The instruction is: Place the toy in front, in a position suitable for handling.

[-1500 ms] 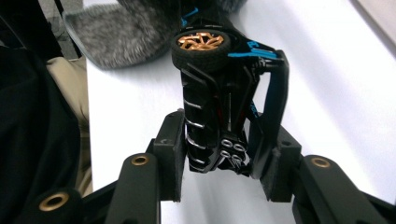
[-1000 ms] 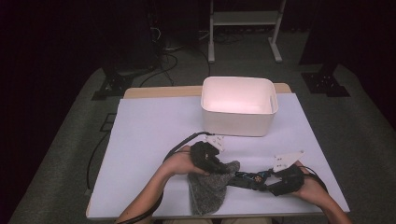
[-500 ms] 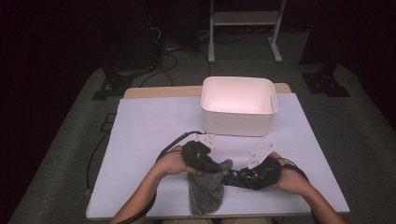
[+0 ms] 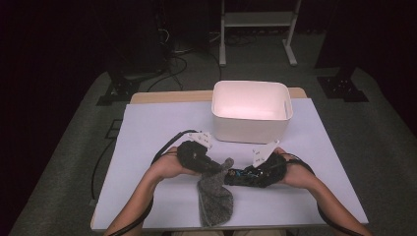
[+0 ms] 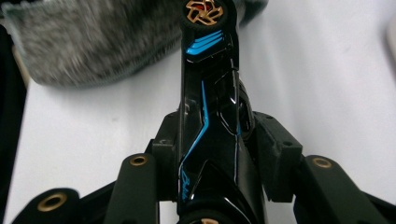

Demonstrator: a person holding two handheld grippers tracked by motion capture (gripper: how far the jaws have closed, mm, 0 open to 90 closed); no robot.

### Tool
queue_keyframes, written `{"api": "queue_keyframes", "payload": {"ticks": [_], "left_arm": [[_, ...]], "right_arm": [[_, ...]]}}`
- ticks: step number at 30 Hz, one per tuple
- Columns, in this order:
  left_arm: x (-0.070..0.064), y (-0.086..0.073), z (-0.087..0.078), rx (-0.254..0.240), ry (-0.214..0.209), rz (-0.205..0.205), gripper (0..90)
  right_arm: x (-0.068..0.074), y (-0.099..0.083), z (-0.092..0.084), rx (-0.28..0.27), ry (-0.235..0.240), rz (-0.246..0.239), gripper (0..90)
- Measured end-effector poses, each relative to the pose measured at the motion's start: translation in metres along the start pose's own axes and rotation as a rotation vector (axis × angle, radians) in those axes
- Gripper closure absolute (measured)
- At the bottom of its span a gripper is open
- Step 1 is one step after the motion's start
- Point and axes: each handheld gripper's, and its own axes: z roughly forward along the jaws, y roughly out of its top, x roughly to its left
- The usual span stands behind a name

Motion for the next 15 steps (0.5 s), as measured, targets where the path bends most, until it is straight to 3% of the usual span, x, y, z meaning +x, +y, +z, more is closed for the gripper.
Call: {"api": "queue_keyframes", "payload": {"ticks": [2,4,8,15], "left_arm": [[0.0,-0.005,0.003,0.01,-0.002,-0.009,82.6],[0.0,-0.008,0.006,0.016,-0.007,-0.016,82.5],[-0.002,-0.016,0.015,0.058,0.002,-0.017,81.3],[-0.01,-0.034,0.027,0.178,0.024,-0.016,73.5]], "right_arm": [[0.001,-0.004,0.006,0.013,0.005,0.002,55.5],[0.003,-0.008,0.005,-0.016,0.007,0.035,54.9],[0.007,-0.008,0.001,-0.004,0.012,0.058,51.9],[0.008,-0.011,-0.002,0.001,-0.011,0.072,54.1]]}}
